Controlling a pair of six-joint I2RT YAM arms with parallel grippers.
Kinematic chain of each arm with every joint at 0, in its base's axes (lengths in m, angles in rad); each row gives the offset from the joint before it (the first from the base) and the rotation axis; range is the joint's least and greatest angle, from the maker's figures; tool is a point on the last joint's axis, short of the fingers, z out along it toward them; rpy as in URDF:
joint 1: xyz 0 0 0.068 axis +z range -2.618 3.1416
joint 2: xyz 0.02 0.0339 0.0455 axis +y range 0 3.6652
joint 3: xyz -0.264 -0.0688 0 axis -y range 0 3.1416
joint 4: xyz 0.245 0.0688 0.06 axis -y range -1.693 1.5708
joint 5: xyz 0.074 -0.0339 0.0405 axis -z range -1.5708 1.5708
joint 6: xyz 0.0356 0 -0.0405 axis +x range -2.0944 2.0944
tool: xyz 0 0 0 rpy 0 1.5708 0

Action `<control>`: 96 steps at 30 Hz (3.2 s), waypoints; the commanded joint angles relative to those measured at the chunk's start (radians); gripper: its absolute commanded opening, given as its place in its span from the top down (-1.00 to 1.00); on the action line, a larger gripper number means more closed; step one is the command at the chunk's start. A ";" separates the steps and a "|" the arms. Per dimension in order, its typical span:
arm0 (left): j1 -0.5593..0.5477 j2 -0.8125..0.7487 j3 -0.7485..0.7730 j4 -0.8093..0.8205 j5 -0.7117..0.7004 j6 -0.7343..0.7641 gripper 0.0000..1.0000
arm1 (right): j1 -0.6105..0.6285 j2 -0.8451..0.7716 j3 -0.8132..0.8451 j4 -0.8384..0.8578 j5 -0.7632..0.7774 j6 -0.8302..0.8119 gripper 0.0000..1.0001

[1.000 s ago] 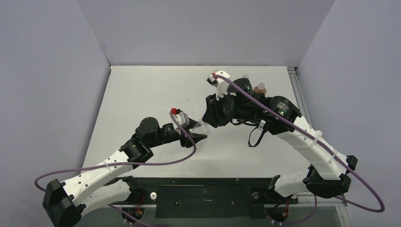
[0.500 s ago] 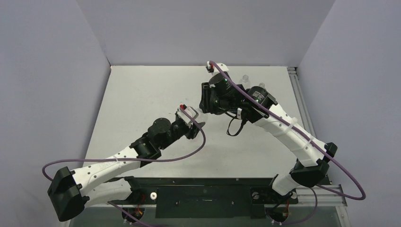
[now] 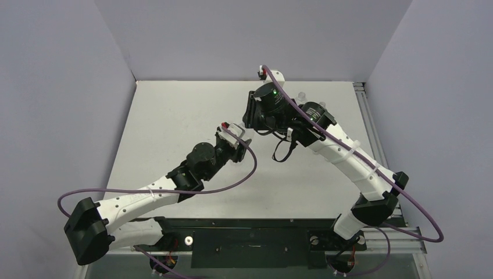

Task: Screw on the bottle caps
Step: Screw the bottle cap onto the plastic bottle.

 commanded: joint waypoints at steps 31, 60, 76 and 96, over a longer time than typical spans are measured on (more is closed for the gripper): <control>0.016 0.016 0.133 0.135 0.160 0.028 0.78 | 0.041 0.101 0.094 -0.081 -0.019 -0.002 0.35; 0.101 -0.006 0.079 0.112 0.306 -0.052 0.78 | 0.031 -0.072 -0.024 0.015 0.009 -0.042 -0.54; 0.140 -0.039 0.074 0.027 0.624 -0.129 0.78 | 0.040 -0.396 -0.255 0.210 -0.175 -0.328 -0.55; 0.222 -0.161 0.039 -0.004 1.153 -0.356 0.77 | -0.208 -0.417 -0.305 0.341 -1.062 -0.547 -0.09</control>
